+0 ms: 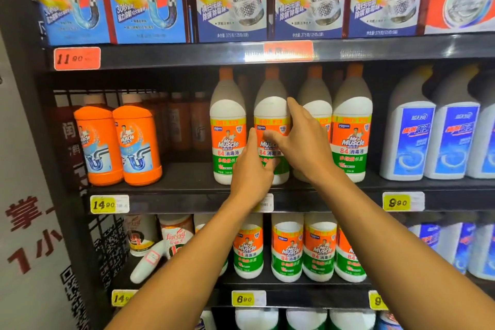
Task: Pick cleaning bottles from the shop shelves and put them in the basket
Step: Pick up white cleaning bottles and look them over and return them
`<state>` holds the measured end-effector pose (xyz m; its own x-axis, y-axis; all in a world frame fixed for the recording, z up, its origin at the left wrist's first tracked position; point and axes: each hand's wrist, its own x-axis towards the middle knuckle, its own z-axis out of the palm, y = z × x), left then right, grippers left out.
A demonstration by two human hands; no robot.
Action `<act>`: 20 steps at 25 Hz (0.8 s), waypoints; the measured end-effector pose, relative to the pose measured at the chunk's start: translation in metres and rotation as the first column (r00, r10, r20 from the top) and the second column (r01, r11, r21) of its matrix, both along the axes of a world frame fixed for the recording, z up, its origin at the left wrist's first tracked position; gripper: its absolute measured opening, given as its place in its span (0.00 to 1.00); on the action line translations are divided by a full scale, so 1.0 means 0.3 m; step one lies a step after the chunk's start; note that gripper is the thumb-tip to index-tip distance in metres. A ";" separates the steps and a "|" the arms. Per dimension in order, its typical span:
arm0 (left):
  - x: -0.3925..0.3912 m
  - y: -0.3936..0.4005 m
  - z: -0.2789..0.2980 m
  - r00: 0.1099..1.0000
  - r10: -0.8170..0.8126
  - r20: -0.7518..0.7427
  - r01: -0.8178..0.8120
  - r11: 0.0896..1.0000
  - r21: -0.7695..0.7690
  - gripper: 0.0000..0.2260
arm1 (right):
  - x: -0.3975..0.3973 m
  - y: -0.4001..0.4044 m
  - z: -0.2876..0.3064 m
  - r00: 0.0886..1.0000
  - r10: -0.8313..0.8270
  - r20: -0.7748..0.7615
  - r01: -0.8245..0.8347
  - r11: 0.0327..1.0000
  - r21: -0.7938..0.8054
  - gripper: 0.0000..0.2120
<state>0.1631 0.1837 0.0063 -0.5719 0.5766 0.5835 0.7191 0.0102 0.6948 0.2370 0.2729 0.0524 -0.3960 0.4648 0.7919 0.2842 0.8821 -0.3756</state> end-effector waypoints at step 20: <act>0.153 0.066 -0.027 0.882 -0.313 0.352 0.316 0.947 0.052 0.30 | 0.168 0.133 0.168 0.993 -0.115 -0.040 0.112 0.992 -0.056 0.25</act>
<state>0.2089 0.2036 -0.0018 -0.5265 0.7637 0.3736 0.3944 -0.1699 0.9031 0.2874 0.3130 0.1027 -0.3041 0.5468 0.7801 0.3639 0.8234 -0.4353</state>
